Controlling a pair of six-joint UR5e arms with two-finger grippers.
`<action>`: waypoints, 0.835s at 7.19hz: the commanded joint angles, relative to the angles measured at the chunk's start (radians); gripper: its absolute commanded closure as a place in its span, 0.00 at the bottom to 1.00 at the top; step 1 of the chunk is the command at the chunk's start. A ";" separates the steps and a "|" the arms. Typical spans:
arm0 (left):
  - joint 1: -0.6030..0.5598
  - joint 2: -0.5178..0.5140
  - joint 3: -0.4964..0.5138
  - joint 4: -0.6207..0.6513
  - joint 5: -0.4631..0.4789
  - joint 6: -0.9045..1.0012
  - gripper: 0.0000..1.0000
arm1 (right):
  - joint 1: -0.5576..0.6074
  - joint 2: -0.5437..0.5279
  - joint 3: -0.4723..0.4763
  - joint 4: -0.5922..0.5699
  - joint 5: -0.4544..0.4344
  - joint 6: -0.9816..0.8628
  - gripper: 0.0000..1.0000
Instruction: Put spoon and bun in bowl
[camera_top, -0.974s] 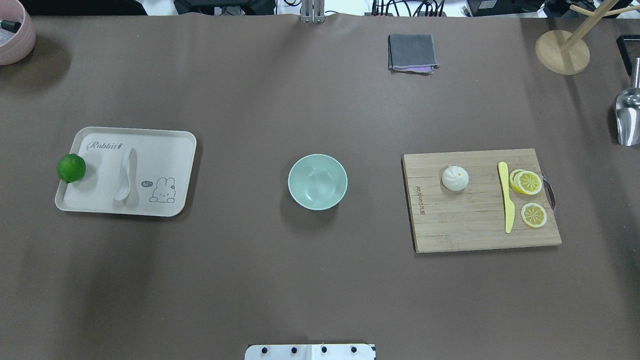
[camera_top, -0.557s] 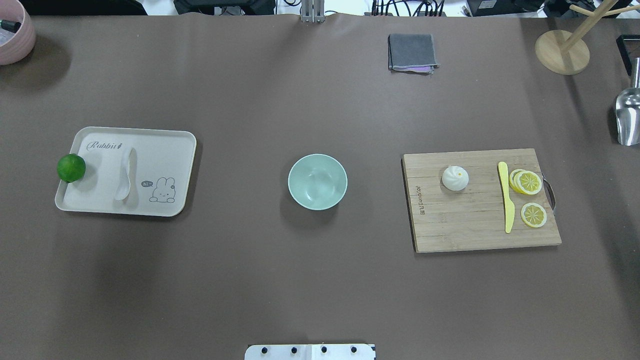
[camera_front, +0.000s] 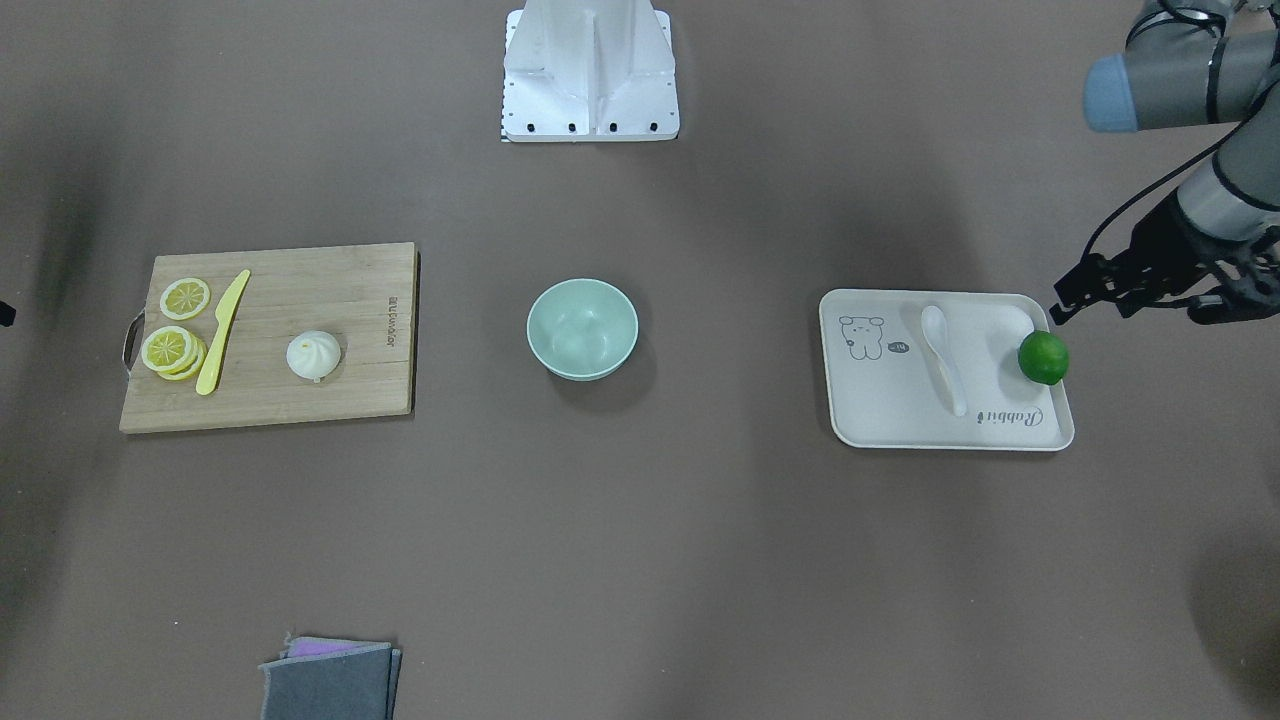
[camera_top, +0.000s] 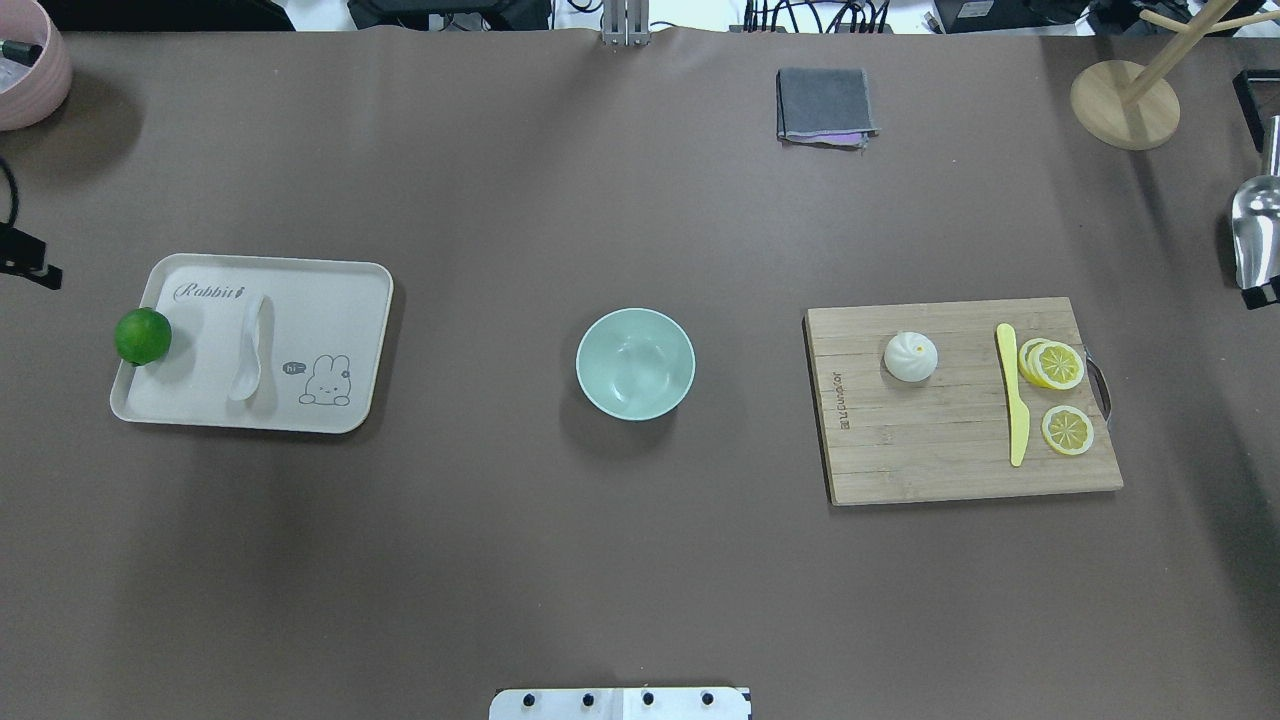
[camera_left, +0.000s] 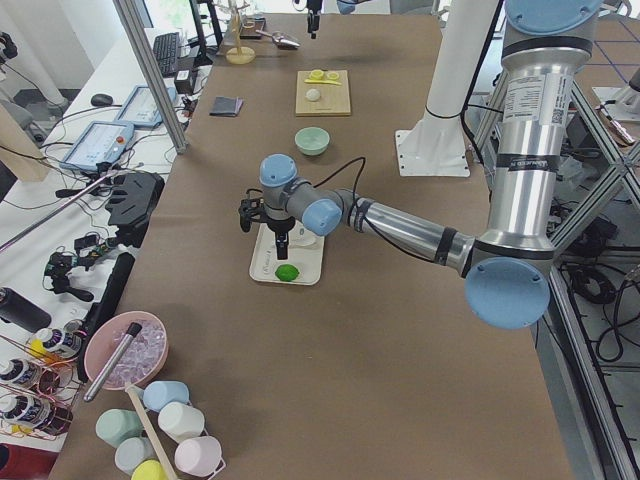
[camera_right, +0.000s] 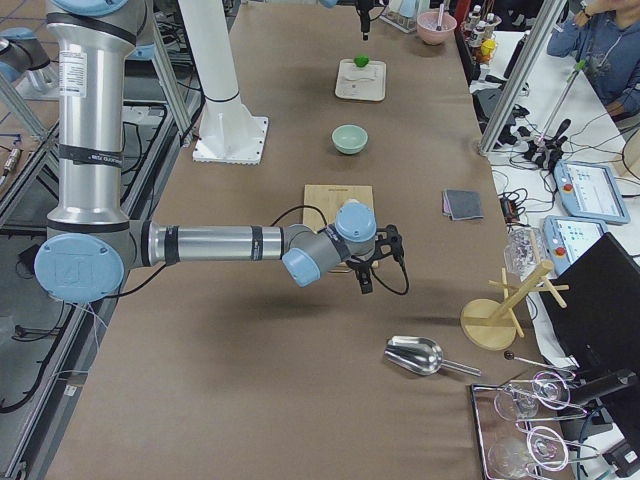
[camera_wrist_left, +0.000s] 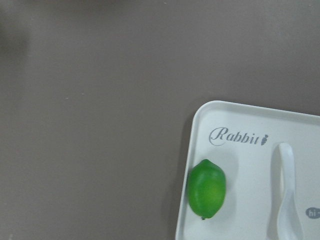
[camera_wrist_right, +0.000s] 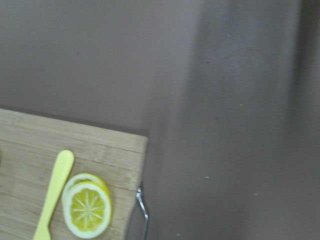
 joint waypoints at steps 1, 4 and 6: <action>0.100 -0.103 0.086 -0.004 0.058 -0.096 0.11 | -0.154 0.004 0.108 0.010 -0.077 0.230 0.02; 0.134 -0.138 0.219 -0.135 0.063 -0.116 0.15 | -0.298 0.050 0.161 0.009 -0.184 0.405 0.04; 0.175 -0.154 0.244 -0.182 0.066 -0.173 0.22 | -0.361 0.101 0.158 0.004 -0.224 0.457 0.04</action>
